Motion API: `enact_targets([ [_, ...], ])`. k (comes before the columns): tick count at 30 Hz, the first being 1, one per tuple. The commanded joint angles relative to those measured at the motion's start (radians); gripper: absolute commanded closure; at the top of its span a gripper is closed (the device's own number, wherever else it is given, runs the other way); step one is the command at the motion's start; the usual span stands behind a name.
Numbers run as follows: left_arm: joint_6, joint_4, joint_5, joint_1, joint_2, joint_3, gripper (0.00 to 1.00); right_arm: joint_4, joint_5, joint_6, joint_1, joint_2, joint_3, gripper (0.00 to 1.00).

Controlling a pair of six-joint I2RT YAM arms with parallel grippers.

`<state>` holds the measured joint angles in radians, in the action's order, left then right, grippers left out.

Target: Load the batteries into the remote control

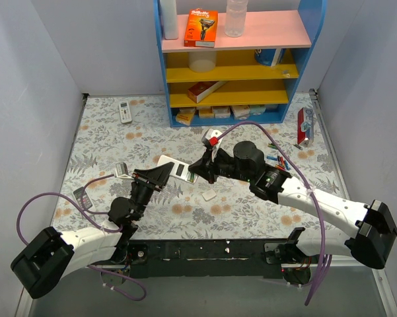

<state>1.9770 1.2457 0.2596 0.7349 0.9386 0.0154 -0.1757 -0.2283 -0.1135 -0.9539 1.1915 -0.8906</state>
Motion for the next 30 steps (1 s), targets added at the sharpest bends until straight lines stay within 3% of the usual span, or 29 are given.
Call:
enact_targets([
  [1, 0.106, 0.503, 0.006, -0.002, -0.034, -0.112, 1.0, 0.029, 0.024, -0.008, -0.023, -0.003, 0.041, 0.99],
  [11, 0.094, 0.399, 0.007, -0.002, -0.015, -0.152, 1.0, 0.042, 0.01, -0.034, -0.023, -0.03, -0.053, 0.99],
  [16, -0.018, 0.223, 0.004, -0.002, -0.026, -0.167, 1.0, 0.11, 0.079, -0.066, -0.023, -0.062, -0.11, 0.84],
  [23, -0.165, 0.077, 0.029, -0.002, -0.015, -0.144, 1.0, 0.174, 0.279, -0.133, -0.022, -0.148, -0.01, 0.55],
  [30, -0.233, 0.064, 0.027, -0.002, 0.063, -0.12, 1.0, 0.174, 0.326, -0.261, -0.022, -0.136, 0.048, 0.57],
])
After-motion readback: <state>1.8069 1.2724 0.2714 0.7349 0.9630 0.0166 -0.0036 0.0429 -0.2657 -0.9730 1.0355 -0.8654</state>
